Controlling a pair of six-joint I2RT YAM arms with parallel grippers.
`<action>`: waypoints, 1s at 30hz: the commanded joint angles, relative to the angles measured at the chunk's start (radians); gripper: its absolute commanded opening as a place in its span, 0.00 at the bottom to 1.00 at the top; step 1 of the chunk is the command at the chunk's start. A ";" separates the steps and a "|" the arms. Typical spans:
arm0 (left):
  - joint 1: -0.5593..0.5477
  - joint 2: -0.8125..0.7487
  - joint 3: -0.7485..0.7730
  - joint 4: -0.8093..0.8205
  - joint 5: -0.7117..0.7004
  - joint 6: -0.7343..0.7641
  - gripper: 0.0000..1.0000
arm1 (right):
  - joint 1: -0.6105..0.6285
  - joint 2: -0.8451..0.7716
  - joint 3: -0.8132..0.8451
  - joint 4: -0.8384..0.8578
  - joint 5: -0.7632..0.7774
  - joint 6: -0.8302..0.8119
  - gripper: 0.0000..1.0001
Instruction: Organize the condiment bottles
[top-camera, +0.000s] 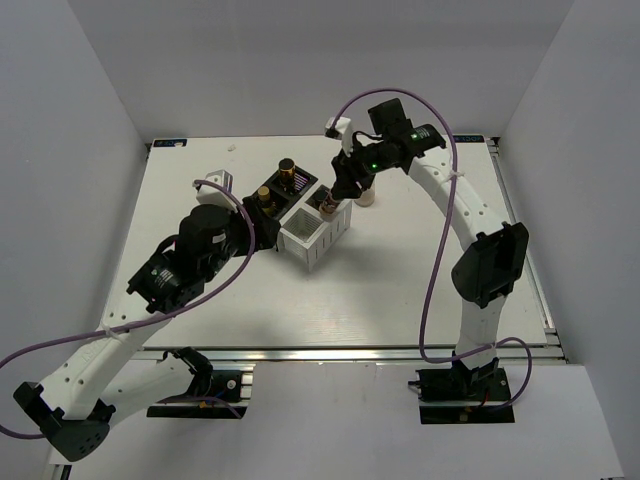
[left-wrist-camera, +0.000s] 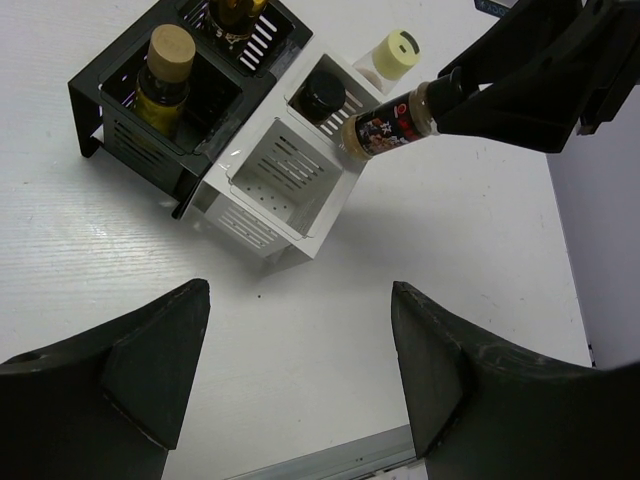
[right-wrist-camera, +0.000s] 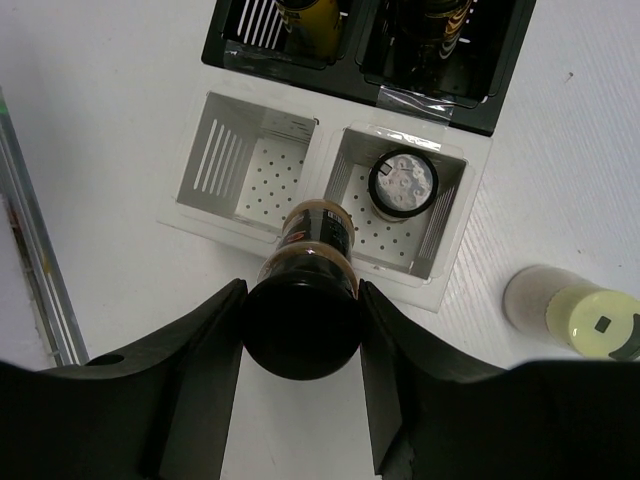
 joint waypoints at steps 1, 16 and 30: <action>-0.006 -0.018 -0.008 -0.008 -0.014 -0.009 0.83 | -0.001 0.005 0.034 0.032 -0.003 0.000 0.00; -0.006 -0.027 -0.010 -0.024 -0.021 -0.015 0.83 | 0.004 0.080 0.032 0.035 0.067 -0.027 0.00; -0.006 -0.036 -0.017 -0.028 -0.027 -0.016 0.83 | 0.004 0.017 0.044 0.028 0.126 -0.046 0.00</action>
